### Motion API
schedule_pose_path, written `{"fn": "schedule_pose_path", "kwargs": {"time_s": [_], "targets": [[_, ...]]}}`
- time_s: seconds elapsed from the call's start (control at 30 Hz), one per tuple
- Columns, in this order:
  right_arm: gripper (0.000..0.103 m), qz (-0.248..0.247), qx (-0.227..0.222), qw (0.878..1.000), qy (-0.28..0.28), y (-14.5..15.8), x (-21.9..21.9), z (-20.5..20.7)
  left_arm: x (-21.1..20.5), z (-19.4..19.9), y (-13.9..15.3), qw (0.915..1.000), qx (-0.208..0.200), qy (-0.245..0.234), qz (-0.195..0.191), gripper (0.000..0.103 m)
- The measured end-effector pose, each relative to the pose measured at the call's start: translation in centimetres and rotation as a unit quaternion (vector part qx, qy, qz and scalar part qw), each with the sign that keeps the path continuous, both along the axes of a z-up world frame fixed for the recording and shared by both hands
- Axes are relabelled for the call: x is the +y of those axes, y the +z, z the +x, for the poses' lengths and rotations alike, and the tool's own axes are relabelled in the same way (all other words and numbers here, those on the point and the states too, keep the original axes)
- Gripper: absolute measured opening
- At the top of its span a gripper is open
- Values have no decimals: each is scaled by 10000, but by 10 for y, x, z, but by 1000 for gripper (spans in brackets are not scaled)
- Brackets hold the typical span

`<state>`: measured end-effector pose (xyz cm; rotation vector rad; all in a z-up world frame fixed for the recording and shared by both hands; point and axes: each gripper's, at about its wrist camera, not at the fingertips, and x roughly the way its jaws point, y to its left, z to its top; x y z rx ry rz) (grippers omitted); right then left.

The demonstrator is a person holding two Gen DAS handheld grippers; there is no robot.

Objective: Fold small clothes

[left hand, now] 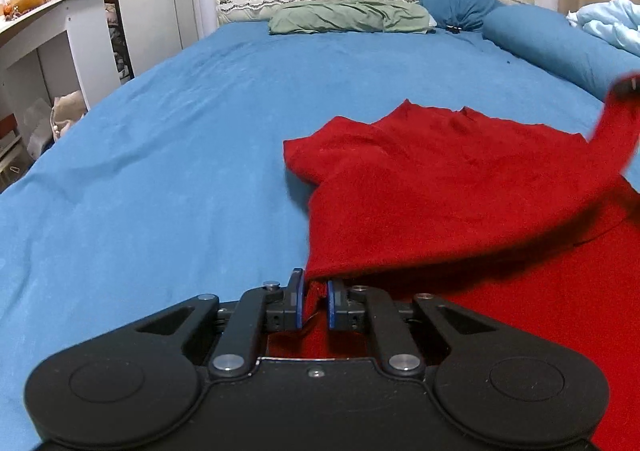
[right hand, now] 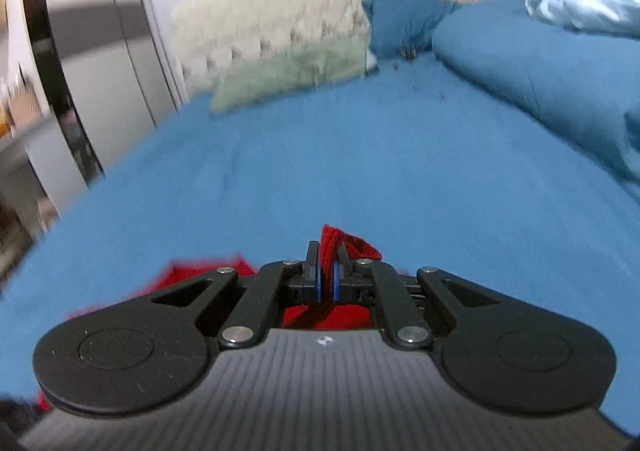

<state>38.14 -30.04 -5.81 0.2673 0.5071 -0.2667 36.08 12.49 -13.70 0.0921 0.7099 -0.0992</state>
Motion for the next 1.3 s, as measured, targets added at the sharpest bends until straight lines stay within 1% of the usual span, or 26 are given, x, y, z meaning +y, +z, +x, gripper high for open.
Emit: {"fn": "schedule_pose_path", "kwargs": {"time_s": [0.13, 0.2, 0.27, 0.37, 0.43, 0.47, 0.5, 0.57, 0.63, 0.67, 0.7, 0.73, 0.77, 0.8, 0.83, 0.87, 0.9, 0.97, 1.0, 1.03, 1.07, 1.13, 1.2, 1.23, 1.27, 1.3], "targets": [[20, 88, 94, 9999, 31, -27, -2, -18, 9, 5, 2, 9994, 96, 180, -269, 12], [20, 167, 140, 9998, 6, -28, -6, -17, 12, 7, 2, 9985, 148, 282, -453, 12], [20, 248, 70, 9997, 4, -17, -9, -9, 16, 9, 3, 9971, 125, 392, -637, 12], [20, 330, -600, 9975, 169, 12, -8, -7, 21, 9, 6, 9950, 143, 507, -848, 12], [20, 305, -1098, 9931, 292, 22, -4, -24, 20, 8, 4, 9956, 165, 512, -770, 11], [20, 308, -1095, 9932, 261, 16, -3, -32, 18, 7, 3, 9962, 187, 507, -680, 11], [20, 300, -911, 9951, 220, 6, -1, -37, 16, 8, 2, 9966, 213, 503, -621, 10], [20, 113, -159, 9998, 60, -32, 0, -45, 17, 6, 0, 9967, 247, 500, -593, 10], [21, 129, 527, 9985, -71, -72, -2, -52, 19, 5, 0, 9963, 295, 507, -622, 10], [22, 189, 745, 9970, -120, -87, -4, -56, 21, 5, -1, 9963, 310, 514, -621, 10], [23, 194, 783, 9966, -170, -97, -5, -62, 22, 4, -1, 9962, 330, 514, -622, 10], [25, 208, 662, 9974, -173, -100, -4, -68, 23, 4, -2, 9962, 350, 512, -618, 10], [33, 194, 604, 9978, -173, -97, -3, -71, 24, 3, -2, 9961, 377, 510, -617, 10], [53, 121, 620, 9979, -160, -94, 0, -72, 26, 2, -1, 9960, 384, 504, -630, 11], [65, -5, 628, 9979, -170, -89, 3, -72, 27, 0, 2, 9960, 388, 501, -635, 11], [82, -230, 558, 9980, -200, -83, 7, -75, 28, -3, 8, 9963, 354, 491, -615, 12], [88, -462, 449, 9976, -243, -75, 12, -80, 29, -5, 15, 9965, 283, 483, -620, 14], [92, -705, 214, 9972, -148, -59, 16, -85, 41, -9, 37, 9957, -6, 482, -793, 37], [96, -742, 143, 9971, -48, -54, 20, -87, 48, -7, 50, 9943, -174, 510, -919, 55], [98, -756, 92, 9971, 69, -45, 25, -85, 55, -3, 60, 9929, -330, 515, -1024, 62], [98, -760, 64, 9969, 181, -41, 28, -83, 60, 8, 69, 9925, -406, 464, -1058, 62], [98, -770, 26, 9964, 362, -34, 29, -80, 64, 38, 76, 9935, -229, 340, -1060, 62], [98, -650, 6, 9967, 478, -34, 32, -74, 66, 74, 70, 9923, 2, 139, -1234, 61], [98, -538, 9, 9972, 527, -34, 32, -74, 66, 90, 65, 9916, 188, 55, -1282, 59], [98, -445, 18, 9974, 562, -36, 33, -71, 64, 109, 55, 9895, 487, -93, -1357, 59], [98, -369, 41, 9974, 613, -39, 34, -68, 63, 122, 46, 9873, 701, -159, -1417, 52]]}}
